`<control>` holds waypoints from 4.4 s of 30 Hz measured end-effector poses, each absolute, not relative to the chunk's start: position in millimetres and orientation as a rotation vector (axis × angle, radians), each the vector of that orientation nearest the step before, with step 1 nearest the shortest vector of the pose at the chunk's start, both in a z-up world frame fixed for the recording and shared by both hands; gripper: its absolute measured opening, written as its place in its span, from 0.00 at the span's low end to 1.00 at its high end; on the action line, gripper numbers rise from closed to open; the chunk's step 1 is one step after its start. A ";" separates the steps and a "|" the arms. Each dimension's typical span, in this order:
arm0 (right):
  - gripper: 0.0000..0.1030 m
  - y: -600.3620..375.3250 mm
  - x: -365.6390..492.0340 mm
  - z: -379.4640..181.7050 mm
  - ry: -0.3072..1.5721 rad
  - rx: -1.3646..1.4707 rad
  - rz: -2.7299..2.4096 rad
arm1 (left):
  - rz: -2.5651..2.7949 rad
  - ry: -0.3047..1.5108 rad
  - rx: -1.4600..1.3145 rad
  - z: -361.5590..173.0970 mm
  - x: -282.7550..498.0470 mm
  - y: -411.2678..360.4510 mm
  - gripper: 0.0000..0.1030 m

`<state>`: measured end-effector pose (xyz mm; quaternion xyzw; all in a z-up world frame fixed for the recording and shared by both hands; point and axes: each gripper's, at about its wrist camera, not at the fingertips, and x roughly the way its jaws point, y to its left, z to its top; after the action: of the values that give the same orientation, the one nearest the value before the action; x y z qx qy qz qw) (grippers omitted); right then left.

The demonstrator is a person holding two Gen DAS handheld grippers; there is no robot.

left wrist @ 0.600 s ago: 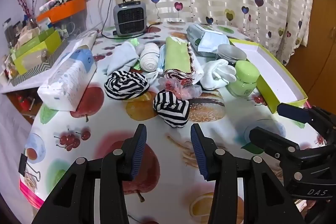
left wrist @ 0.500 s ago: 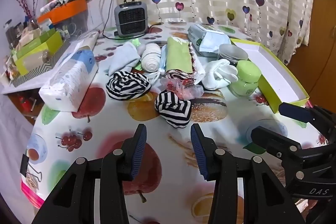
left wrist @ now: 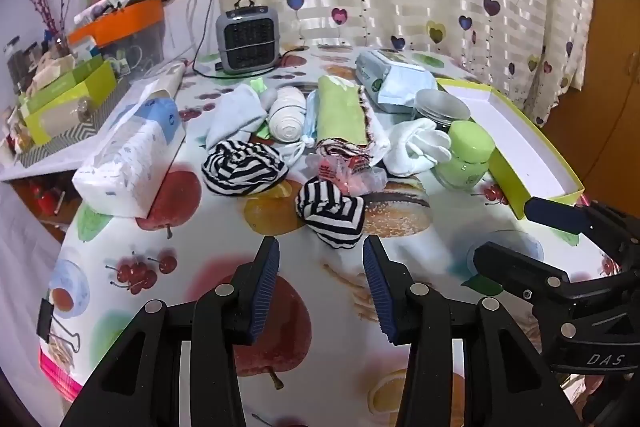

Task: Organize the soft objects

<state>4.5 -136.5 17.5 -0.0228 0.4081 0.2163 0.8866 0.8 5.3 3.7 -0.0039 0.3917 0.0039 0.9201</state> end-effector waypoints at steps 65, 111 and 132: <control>0.79 -132.0 24.6 16.5 0.886 -0.025 0.483 | 0.020 0.843 -0.048 -3.3 33.4 27.3 0.41; 0.79 -108.1 46.6 20.3 0.927 -0.070 0.461 | -0.006 0.850 -0.047 -9.2 47.1 37.8 0.41; 0.77 -93.3 69.9 20.7 0.919 -0.058 0.472 | -0.097 0.836 -0.145 -10.3 55.4 48.7 0.41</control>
<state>69.9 -93.3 20.7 -0.0279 0.4391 0.2255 0.8692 55.4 48.7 -10.3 -0.0701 0.4055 -0.0472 0.9102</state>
